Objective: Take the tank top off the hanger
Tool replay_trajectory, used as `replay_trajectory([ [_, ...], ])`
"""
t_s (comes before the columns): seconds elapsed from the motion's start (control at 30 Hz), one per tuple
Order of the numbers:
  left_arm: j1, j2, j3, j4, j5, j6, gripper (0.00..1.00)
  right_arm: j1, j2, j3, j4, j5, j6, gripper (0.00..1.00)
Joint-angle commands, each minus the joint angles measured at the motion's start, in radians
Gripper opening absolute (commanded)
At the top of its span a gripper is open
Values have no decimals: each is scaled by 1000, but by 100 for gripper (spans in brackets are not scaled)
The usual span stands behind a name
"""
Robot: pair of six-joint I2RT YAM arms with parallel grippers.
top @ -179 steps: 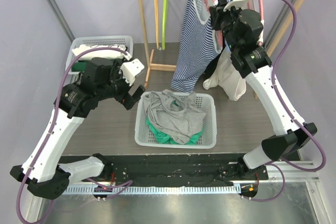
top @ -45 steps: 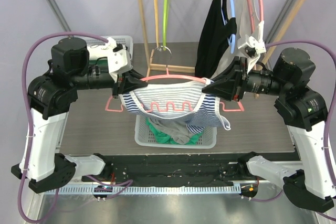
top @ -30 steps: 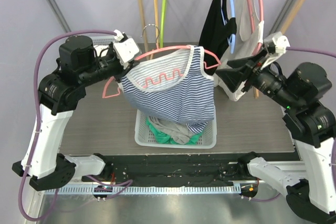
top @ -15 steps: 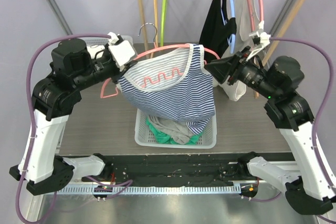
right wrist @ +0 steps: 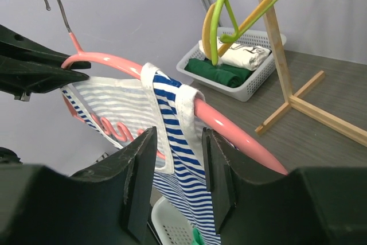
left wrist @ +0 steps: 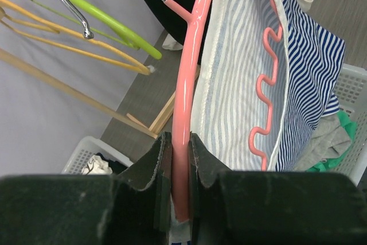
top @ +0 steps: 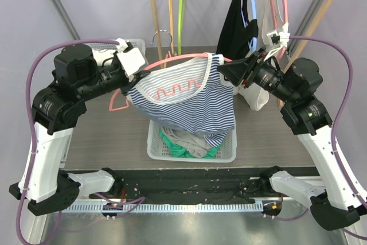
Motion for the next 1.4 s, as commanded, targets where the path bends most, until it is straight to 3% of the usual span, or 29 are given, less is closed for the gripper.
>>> replay_trajectory([
  [0.0,-6,-10,27,37,52,-13,2,-1,-3,-20,121,-32,42,45],
  [0.2,-6,-4,37,33,60,-22,2,-1,10,-18,140,-49,41,41],
  [0.33,-6,-9,38,25,58,-16,2,-1,2,19,71,-21,-19,48],
  [0.5,-6,-4,40,22,69,-26,2,-1,-3,8,75,-12,-21,47],
  [0.7,-6,-3,46,19,77,-26,3,-3,26,-23,167,-61,50,13],
  [0.8,-6,-7,37,17,72,-22,3,-1,27,-17,177,-66,51,1],
  [0.9,-6,-12,23,13,66,-20,3,-1,10,-4,166,-60,36,1],
  [1.13,-6,-36,-23,-3,9,30,4,-1,-78,55,22,144,-39,1],
  [1.37,-6,-70,-45,-18,-14,55,5,-1,-87,22,-60,411,-11,1],
])
